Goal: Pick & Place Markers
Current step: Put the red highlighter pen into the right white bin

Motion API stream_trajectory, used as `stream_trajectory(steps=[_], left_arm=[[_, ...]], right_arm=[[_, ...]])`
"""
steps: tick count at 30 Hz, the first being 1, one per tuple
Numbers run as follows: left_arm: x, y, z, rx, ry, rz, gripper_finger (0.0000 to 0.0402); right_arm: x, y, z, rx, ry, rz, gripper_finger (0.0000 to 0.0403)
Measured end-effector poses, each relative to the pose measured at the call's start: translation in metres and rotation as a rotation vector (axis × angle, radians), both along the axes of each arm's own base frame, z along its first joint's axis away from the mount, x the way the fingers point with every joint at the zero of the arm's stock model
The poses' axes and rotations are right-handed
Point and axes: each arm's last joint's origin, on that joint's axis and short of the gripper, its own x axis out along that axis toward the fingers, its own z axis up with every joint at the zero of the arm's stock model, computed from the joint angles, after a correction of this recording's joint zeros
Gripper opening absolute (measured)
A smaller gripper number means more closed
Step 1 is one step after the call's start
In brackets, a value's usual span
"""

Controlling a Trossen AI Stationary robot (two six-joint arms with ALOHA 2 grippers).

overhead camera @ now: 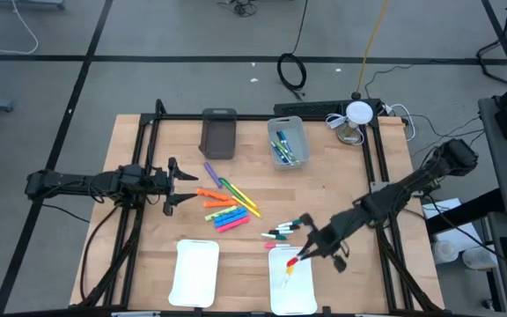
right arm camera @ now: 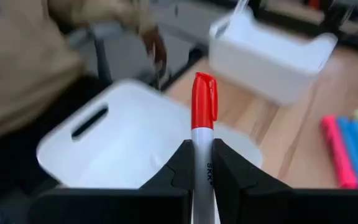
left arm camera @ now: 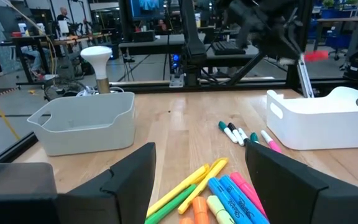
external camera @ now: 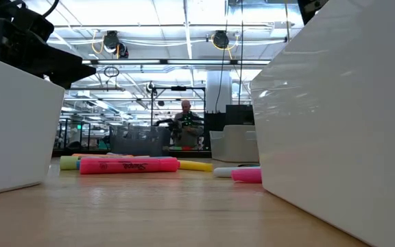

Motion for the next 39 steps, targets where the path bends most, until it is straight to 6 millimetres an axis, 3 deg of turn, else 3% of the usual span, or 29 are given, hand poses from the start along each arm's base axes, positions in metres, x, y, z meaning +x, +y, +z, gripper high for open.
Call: stream_trajectory(steps=[6, 15, 20, 32, 39], left_arm=[[0.0, 0.0, 0.0, 0.0, 0.0, 0.0, 0.0251], [0.0, 0.0, 0.0, 0.0, 0.0, 0.0, 0.0251], [0.0, 0.0, 0.0, 0.0, 0.0, 0.0, 0.0251], [0.0, 0.0, 0.0, 0.0, 0.0, 0.0, 0.0251], [0.0, 0.0, 0.0, 0.0, 0.0, 0.0, 0.0251]], right_arm=[[0.02, 0.014, -0.014, -0.036, 0.116, -0.007, 0.0021], [0.029, 0.024, -0.039, 0.041, 0.25, -0.083, 0.0024], [0.028, 0.034, -0.036, 0.092, 0.214, -0.067, 0.0031], [0.019, 0.054, -0.029, 0.169, 0.189, -0.024, 0.0128], [0.022, 0.055, -0.024, 0.175, 0.112, -0.022, 0.0136]])
